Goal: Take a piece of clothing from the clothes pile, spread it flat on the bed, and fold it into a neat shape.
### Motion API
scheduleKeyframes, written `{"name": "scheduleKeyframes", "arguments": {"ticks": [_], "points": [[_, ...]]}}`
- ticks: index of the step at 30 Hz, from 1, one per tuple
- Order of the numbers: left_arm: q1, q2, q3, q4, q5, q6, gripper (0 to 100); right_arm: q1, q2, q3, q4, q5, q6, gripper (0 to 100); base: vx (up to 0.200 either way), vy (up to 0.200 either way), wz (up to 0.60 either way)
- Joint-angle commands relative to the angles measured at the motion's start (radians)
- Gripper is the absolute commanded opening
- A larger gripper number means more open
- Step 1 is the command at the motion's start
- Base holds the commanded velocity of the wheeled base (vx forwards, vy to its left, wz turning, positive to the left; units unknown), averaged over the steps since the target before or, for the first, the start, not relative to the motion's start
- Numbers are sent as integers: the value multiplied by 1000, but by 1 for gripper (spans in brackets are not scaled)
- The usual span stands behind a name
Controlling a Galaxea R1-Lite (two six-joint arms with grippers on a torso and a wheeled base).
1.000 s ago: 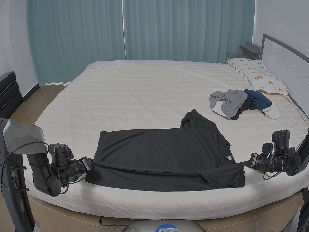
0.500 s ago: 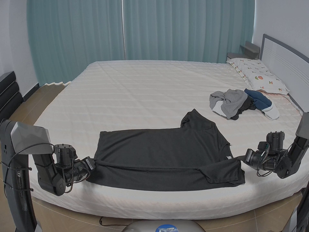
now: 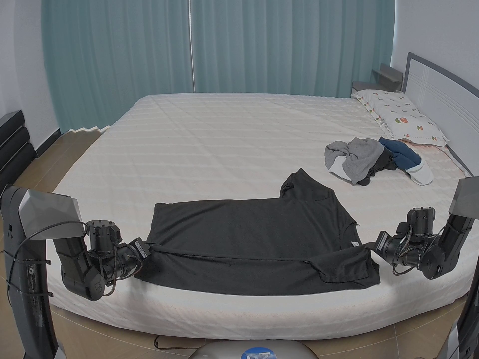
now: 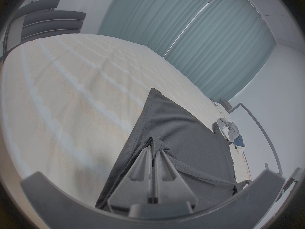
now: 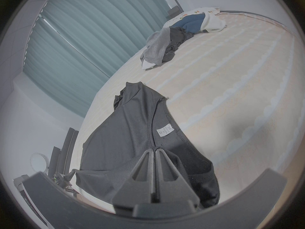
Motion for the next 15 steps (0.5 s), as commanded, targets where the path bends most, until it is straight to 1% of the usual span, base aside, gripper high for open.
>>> {"name": "scheduleKeyframes", "arguments": {"ticks": [1,2,3,5,6,11,15], "points": [[-2,2,-2,1,0,0,0,6,23,-3,-3,0,4,0,0,0,0],[-2,2,-3,1,0,0,0,9,31,-2,-11,-2,3,0,0,0,0],[-2,2,-3,1,0,0,100,9,32,0,-13,-2,3,0,0,0,0],[-2,2,-5,16,0,-2,100,14,51,3,-39,-2,4,0,0,0,0],[-4,2,-20,44,0,-7,100,15,71,11,-76,-2,6,100,0,0,0],[-2,-1,-43,82,0,-36,100,10,78,15,-102,-2,29,100,0,0,0],[-1,-11,-40,82,0,-62,100,-2,32,21,-117,-2,149,100,0,0,0]]}}
